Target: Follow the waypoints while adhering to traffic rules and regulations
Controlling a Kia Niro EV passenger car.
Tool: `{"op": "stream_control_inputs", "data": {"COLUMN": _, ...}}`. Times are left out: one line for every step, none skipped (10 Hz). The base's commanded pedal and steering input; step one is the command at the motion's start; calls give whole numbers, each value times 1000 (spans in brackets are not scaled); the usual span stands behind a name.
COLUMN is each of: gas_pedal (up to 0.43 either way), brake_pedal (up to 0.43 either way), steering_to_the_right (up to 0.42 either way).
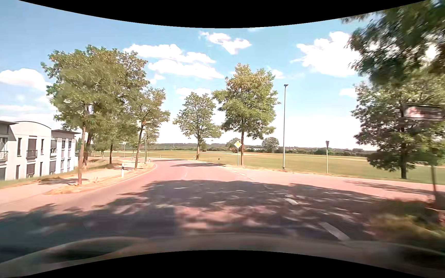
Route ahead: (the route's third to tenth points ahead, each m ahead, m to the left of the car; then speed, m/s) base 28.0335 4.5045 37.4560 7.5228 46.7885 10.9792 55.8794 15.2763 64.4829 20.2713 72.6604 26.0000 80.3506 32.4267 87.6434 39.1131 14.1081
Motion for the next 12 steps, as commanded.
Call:
{"op": "stream_control_inputs", "data": {"gas_pedal": 138, "brake_pedal": 0, "steering_to_the_right": -43}}
{"op": "stream_control_inputs", "data": {"gas_pedal": 138, "brake_pedal": 0, "steering_to_the_right": -44}}
{"op": "stream_control_inputs", "data": {"gas_pedal": 138, "brake_pedal": 0, "steering_to_the_right": -44}}
{"op": "stream_control_inputs", "data": {"gas_pedal": 138, "brake_pedal": 0, "steering_to_the_right": -45}}
{"op": "stream_control_inputs", "data": {"gas_pedal": 138, "brake_pedal": 0, "steering_to_the_right": -45}}
{"op": "stream_control_inputs", "data": {"gas_pedal": 138, "brake_pedal": 0, "steering_to_the_right": -45}}
{"op": "stream_control_inputs", "data": {"gas_pedal": 138, "brake_pedal": 0, "steering_to_the_right": -45}}
{"op": "stream_control_inputs", "data": {"gas_pedal": 138, "brake_pedal": 0, "steering_to_the_right": -46}}
{"op": "stream_control_inputs", "data": {"gas_pedal": 138, "brake_pedal": 0, "steering_to_the_right": -47}}
{"op": "stream_control_inputs", "data": {"gas_pedal": 138, "brake_pedal": 0, "steering_to_the_right": -49}}
{"op": "stream_control_inputs", "data": {"gas_pedal": 130, "brake_pedal": 0, "steering_to_the_right": -50}}
{"op": "stream_control_inputs", "data": {"gas_pedal": 130, "brake_pedal": 0, "steering_to_the_right": -51}}
